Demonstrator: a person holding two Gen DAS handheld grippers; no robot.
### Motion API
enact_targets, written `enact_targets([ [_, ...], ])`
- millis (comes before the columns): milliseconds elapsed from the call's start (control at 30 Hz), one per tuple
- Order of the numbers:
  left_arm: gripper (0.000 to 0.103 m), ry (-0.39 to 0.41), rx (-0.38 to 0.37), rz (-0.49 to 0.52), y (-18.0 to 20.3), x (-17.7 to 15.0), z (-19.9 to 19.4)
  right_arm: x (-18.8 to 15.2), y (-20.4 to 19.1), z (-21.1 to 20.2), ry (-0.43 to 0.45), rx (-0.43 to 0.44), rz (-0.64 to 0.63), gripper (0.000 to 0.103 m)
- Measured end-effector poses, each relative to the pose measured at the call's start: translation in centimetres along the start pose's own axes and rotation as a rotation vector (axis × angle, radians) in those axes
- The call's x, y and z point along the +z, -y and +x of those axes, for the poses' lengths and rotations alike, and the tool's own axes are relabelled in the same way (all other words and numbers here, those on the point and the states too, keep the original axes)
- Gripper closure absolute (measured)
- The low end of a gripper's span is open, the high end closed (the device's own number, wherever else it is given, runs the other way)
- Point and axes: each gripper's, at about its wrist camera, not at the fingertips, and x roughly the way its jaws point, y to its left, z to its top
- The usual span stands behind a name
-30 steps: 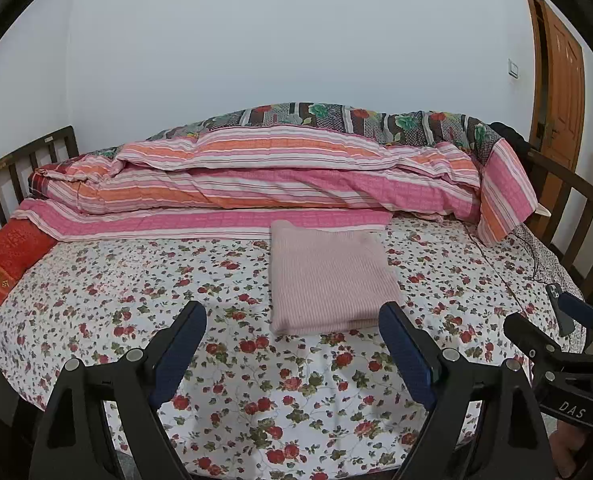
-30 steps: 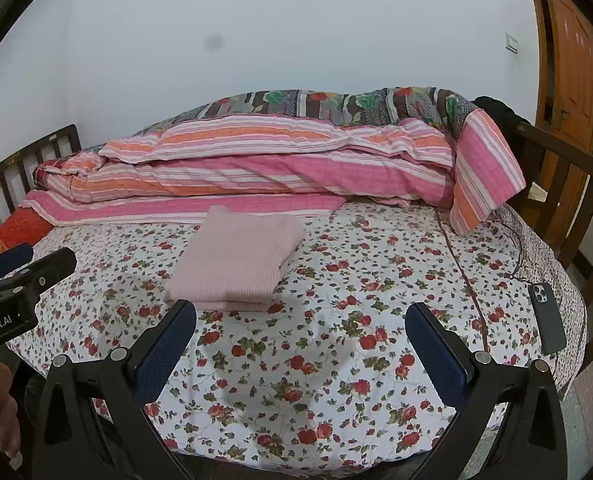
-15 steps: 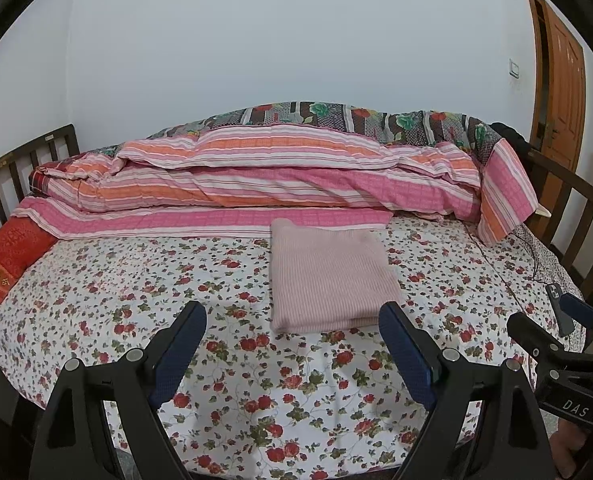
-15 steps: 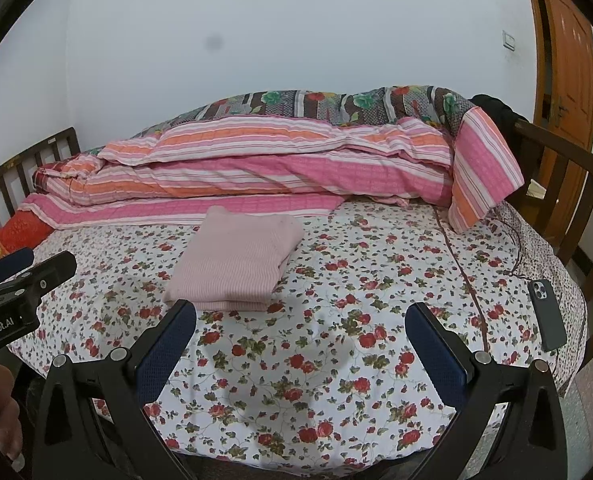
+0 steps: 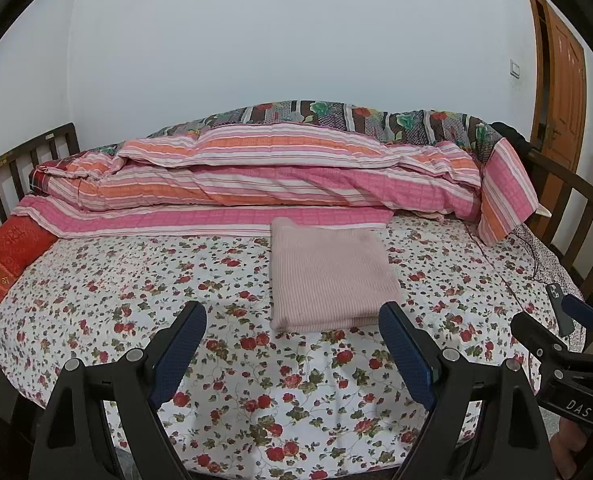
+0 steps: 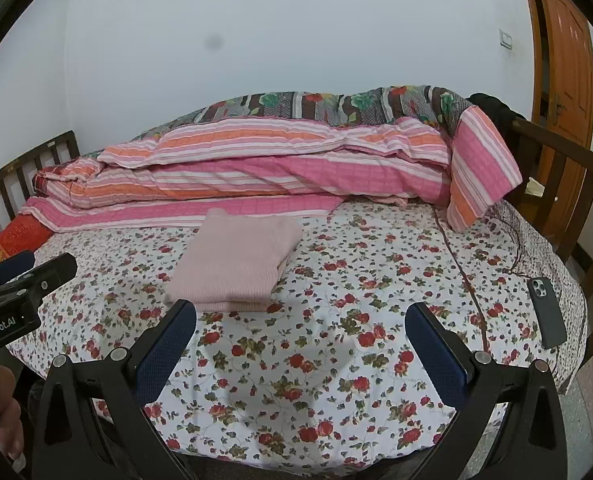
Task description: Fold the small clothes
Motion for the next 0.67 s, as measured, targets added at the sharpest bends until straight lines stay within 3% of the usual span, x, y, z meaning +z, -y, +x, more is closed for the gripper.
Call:
enact_targets([
  [667,0.015,0.006,-0.003,-0.003,-0.06,-0.18,-0.19,-0.27,-0.32,-0.17,-0.002,-0.001,0.009,0.001],
])
